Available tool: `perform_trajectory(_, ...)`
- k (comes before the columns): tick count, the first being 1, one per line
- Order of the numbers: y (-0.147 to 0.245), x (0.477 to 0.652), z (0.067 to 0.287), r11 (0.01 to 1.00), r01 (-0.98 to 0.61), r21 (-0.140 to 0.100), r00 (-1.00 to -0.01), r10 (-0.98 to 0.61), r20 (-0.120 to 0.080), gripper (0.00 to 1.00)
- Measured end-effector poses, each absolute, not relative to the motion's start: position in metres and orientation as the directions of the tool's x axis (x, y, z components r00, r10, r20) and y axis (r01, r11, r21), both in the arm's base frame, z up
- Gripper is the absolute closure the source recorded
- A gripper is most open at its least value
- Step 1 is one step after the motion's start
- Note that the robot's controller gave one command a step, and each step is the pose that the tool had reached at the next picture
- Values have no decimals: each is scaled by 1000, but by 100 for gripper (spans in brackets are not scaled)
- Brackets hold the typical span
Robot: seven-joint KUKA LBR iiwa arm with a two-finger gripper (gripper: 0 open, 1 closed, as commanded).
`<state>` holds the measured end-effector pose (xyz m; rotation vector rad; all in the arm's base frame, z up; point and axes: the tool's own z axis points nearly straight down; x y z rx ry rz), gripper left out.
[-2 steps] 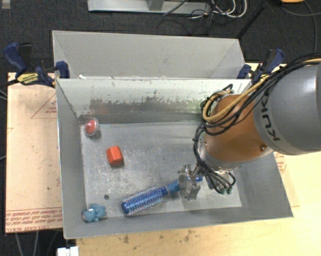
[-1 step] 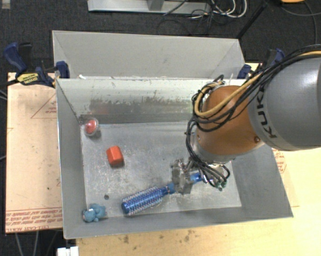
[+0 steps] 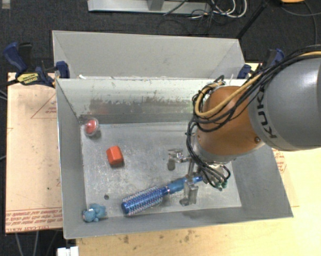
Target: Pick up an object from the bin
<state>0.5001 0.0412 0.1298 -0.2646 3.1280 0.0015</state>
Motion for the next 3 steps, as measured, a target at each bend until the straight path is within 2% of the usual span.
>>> perform_trajectory(1,29,502,68,1000,-19,1,-1000,-20,2,0)
perform_trajectory(2,29,503,70,1000,-20,1,-1000,-20,0,100)
perform_trajectory(3,33,515,220,999,-37,1,-999,-36,-10,100)
